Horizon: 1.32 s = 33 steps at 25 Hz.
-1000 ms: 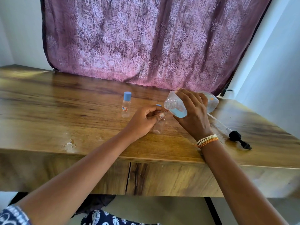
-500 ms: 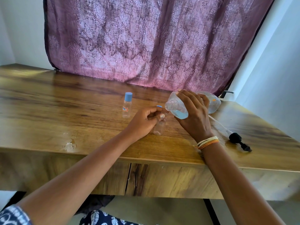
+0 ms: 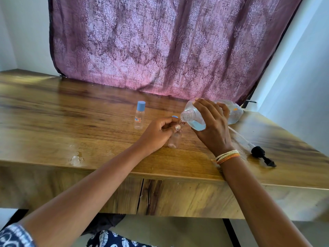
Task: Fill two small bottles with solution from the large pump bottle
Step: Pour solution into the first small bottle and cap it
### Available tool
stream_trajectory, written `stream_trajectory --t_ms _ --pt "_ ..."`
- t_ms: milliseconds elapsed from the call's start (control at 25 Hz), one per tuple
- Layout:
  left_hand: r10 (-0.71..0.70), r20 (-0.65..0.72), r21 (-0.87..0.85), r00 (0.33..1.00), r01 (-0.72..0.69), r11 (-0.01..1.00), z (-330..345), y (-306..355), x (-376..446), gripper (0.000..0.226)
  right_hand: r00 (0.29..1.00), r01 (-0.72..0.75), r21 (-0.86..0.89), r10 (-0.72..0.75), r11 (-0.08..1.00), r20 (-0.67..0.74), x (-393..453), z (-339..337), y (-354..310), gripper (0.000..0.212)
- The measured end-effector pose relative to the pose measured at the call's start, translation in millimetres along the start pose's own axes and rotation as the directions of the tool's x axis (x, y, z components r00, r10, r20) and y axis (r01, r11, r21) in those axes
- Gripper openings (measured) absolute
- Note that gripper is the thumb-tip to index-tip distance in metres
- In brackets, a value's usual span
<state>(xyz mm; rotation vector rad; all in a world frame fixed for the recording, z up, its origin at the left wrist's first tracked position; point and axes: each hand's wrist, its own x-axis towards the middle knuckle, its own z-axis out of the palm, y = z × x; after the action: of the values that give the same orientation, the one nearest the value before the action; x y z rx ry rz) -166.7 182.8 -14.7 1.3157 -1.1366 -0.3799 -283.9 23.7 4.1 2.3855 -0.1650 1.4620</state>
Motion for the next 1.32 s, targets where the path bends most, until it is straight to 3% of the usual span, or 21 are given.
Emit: stream_trajectory --t_ms 1320 --pt "0.028 0.006 0.010 1.000 -0.028 1.000 -1.1 1.7 0.1 0.023 1.000 0.016 0.004 -0.016 1.000 -0.002 -0.4 2.6 1.5 0.048"
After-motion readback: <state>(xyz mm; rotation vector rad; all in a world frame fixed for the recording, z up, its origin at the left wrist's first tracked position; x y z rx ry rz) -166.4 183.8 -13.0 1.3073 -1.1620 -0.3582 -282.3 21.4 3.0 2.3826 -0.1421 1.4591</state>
